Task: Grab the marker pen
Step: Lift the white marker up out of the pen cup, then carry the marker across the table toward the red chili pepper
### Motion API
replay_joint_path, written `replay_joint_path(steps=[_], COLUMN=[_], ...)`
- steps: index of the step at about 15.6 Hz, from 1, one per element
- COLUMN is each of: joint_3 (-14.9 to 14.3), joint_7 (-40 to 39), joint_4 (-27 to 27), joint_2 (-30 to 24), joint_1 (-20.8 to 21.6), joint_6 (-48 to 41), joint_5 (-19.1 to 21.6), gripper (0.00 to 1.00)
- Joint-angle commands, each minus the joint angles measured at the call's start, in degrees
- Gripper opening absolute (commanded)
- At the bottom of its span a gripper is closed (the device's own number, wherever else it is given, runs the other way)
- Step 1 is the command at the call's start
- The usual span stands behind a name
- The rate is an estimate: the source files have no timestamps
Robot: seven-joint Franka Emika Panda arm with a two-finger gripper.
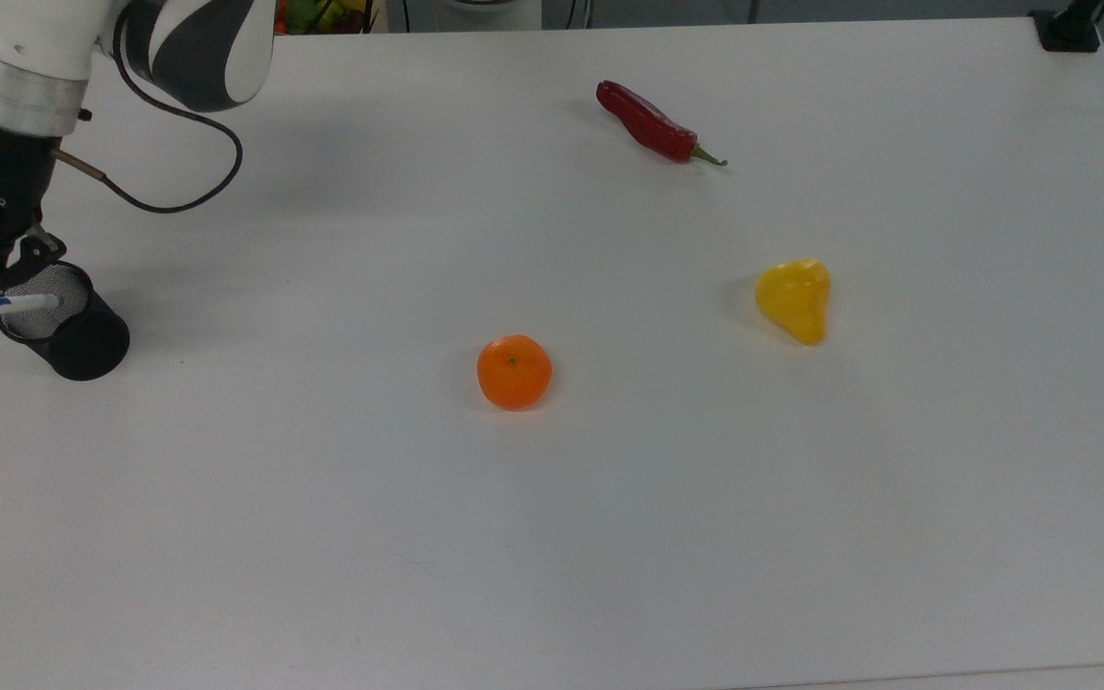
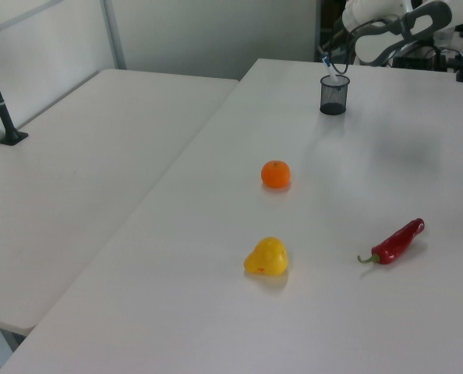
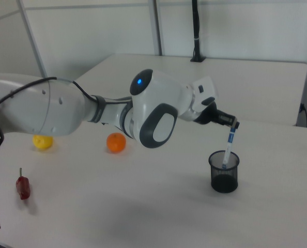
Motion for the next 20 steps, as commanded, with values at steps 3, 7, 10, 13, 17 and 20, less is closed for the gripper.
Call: replay_joint_path(steps=[3,7,10,13,17,20], joint_3=[0.1,1.0,3.4,6.1,11.3,14.7], joint_7=[-0.3,-0.3,-0.6,-0.8,-0.4,-0.2], joint_4=[-3.2,-3.8,-4.4,-4.4,-4.2,-4.3], joint_2=[-9.7,-14.4,-16.7,-18.5,-19.2,-18.7], joint_1=[1.0,1.8,2.5,2.9,2.9,3.0], joint_6=[-1.3,-10.0,-17.9,-27.6,-38.7,-44.5], joint_5=[0.8,0.8,0.8,0.6,0.6,0.7], gripper=[0.05,0.05,0.05,0.05,0.05,0.05])
